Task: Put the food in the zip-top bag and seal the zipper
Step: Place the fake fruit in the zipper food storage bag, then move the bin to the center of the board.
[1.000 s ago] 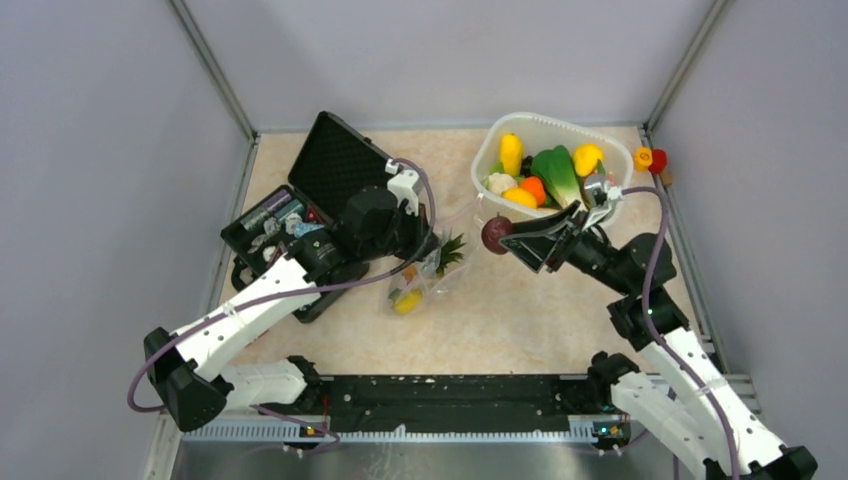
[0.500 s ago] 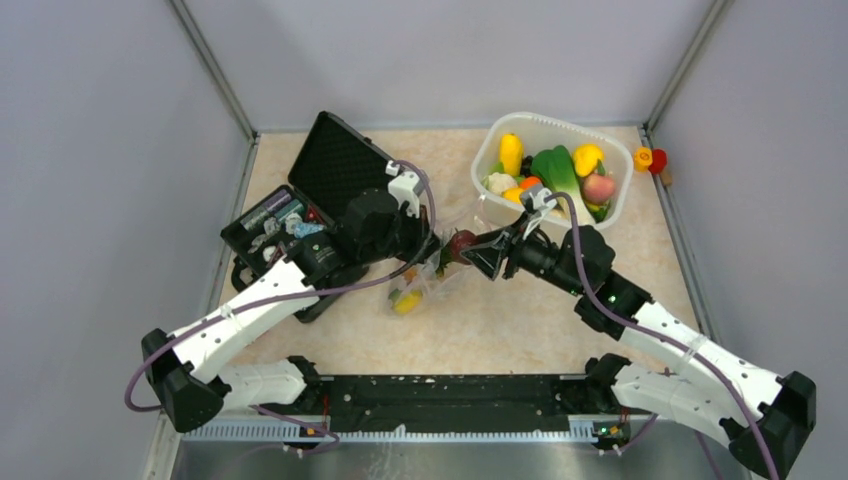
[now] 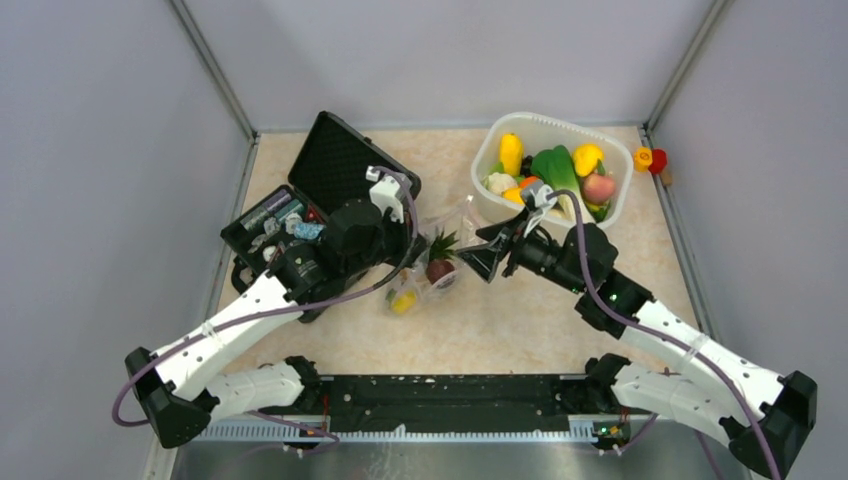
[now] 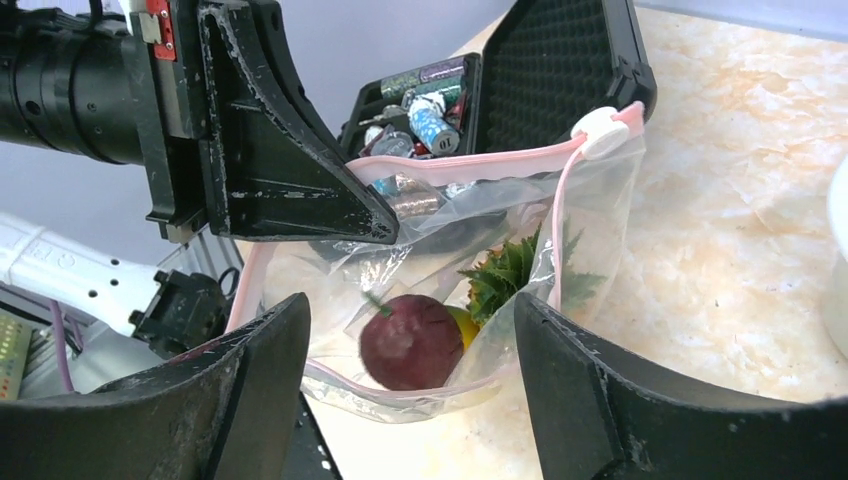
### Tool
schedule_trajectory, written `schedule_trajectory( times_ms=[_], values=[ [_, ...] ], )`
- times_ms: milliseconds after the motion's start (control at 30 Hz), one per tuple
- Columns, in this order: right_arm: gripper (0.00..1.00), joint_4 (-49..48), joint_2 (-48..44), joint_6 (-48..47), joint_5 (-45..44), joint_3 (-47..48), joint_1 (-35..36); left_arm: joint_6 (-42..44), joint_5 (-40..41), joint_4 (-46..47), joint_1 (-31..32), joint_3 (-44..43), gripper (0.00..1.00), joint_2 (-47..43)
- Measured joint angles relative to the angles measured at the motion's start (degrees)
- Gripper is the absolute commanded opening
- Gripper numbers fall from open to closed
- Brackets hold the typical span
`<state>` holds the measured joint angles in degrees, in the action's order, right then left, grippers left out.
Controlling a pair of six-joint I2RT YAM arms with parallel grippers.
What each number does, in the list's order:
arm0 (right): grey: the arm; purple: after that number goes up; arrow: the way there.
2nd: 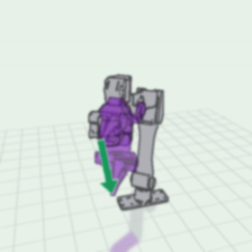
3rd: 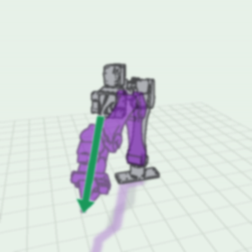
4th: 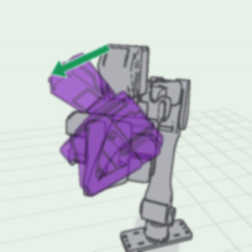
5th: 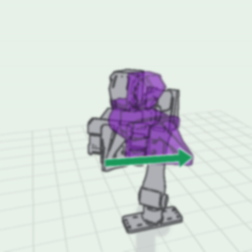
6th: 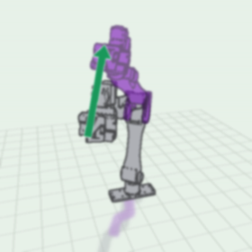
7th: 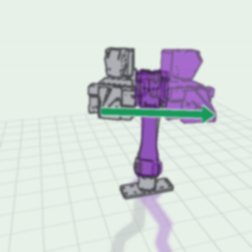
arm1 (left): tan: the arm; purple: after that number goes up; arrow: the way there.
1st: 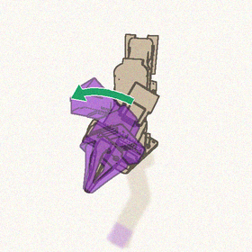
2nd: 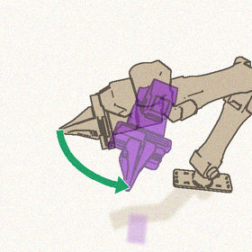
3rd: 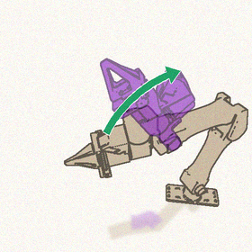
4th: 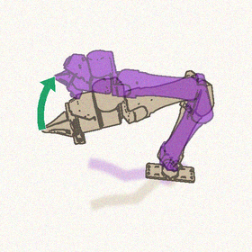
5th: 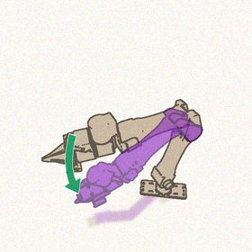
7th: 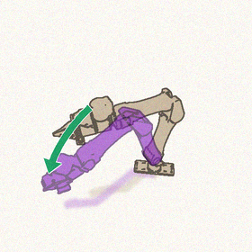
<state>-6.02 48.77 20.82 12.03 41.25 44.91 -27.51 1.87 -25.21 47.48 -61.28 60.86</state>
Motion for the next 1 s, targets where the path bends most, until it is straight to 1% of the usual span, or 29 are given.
schedule_trajectory(
  times_ms=[100,133,167,233,400,467,533,600,667,700,767,833,900,1000],
  values=[
    [0.64,-0.5,-1.3,0.5,-0.8,0.0,0.0,0.2,1.0,0.0,0.0,0.4,0.0,-0.8],
    [0.61,-0.6,-2.4,0.7,-1.6,0.0,0.0,0.3,1.6,0.0,0.0,0.5,0.0,-1.2],
    [0.58,-0.7,-3.8,0.9,-2.7,0.0,0.0,0.4,2.1,-0.1,0.0,0.5,0.0,-1.5],
    [0.56,-0.7,-7.3,1.3,-6.3,0.0,0.1,0.3,3.5,0.1,0.0,0.9,0.0,-2.9],
    [0.58,0.1,-14.9,2.7,-19.0,-0.4,0.1,0.4,5.1,5.1,0.0,8.3,0.0,-12.7],
    [0.53,1.9,-15.6,3.0,-26.3,-0.3,0.1,0.4,5.8,5.1,0.0,8.5,0.0,-13.9],
    [0.52,5.4,-14.6,3.4,-32.3,0.1,0.0,0.5,6.5,5.1,0.0,8.0,0.0,-13.2],
    [0.52,10.1,-10.9,4.0,-36.9,1.7,-1.0,0.6,6.6,5.0,0.0,7.0,0.0,-11.2],
    [0.52,15.1,-4.3,4.5,-38.0,4.7,-4.5,0.7,6.5,5.2,0.0,6.7,0.0,-9.0],
    [0.54,16.6,-1.4,4.6,-37.8,6.1,-7.1,0.6,6.3,5.0,0.0,6.7,0.0,-8.0],
    [0.58,17.9,4.2,4.8,-35.5,8.5,-12.7,0.6,5.5,5.1,0.0,6.7,0.0,-7.0],
    [0.59,17.6,11.3,5.3,-31.7,9.2,-22.0,0.6,5.0,5.1,0.0,6.7,0.0,-6.9],
    [0.6,17.2,16.0,5.6,-27.8,9.4,-28.9,0.7,4.7,5.3,0.0,6.7,0.0,-7.2],
    [0.63,18.2,23.2,4.8,-23.5,12.3,-34.3,0.8,4.6,5.3,0.0,6.7,0.0,-7.8]
  ],
)
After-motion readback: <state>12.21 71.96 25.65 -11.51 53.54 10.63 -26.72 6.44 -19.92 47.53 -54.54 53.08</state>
